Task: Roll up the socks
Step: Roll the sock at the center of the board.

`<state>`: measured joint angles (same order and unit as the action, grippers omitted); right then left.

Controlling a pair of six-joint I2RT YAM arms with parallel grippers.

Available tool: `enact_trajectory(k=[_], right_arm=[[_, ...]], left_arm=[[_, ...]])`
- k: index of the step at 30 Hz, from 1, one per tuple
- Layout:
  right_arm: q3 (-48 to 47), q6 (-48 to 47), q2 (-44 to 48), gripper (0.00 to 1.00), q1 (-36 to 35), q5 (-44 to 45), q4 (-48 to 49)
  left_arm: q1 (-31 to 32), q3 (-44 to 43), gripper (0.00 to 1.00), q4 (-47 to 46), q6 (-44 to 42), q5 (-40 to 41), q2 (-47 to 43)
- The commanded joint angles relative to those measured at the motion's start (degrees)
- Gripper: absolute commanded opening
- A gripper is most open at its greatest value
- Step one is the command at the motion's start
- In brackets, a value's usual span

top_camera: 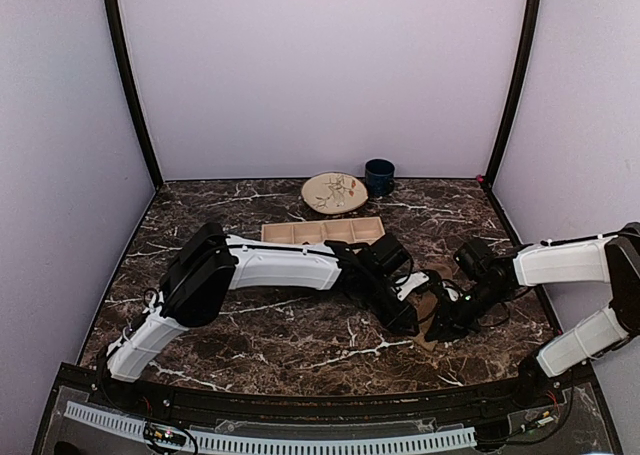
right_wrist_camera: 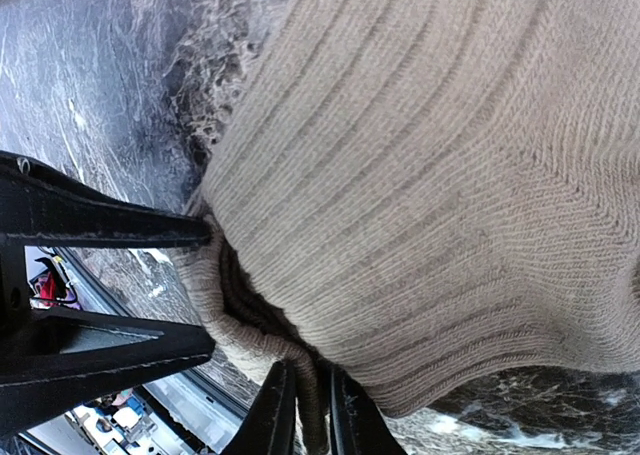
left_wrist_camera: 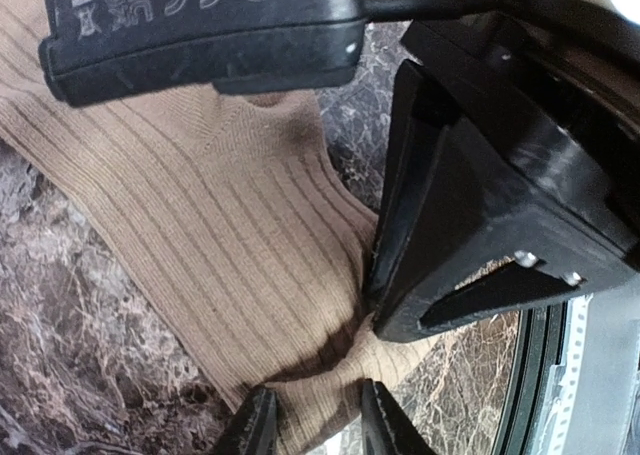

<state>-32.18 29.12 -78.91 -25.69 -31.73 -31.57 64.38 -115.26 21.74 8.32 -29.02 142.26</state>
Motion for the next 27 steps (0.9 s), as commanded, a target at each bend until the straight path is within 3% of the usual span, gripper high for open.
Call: enact_trajectory(k=[1, 16, 27], right_arm=[[-1.43, -0.35, -0.54, 0.15, 0.38, 1.08, -0.67], [-3.09, -0.27, 0.84, 0.25, 0.38, 6.18, -3.44], [-8.55, -0.41, 7.4, 0.3, -0.58, 16.46, -7.64]], left_arm=[[1.66, -3.37, 0.3, 10.81, 0.86, 1.57, 3.79], [1.72, -6.37, 0.11, 22.96, 5.82, 10.97, 8.65], [1.71, -7.02, 0.1, 23.29, 5.27, 11.45, 8.65]])
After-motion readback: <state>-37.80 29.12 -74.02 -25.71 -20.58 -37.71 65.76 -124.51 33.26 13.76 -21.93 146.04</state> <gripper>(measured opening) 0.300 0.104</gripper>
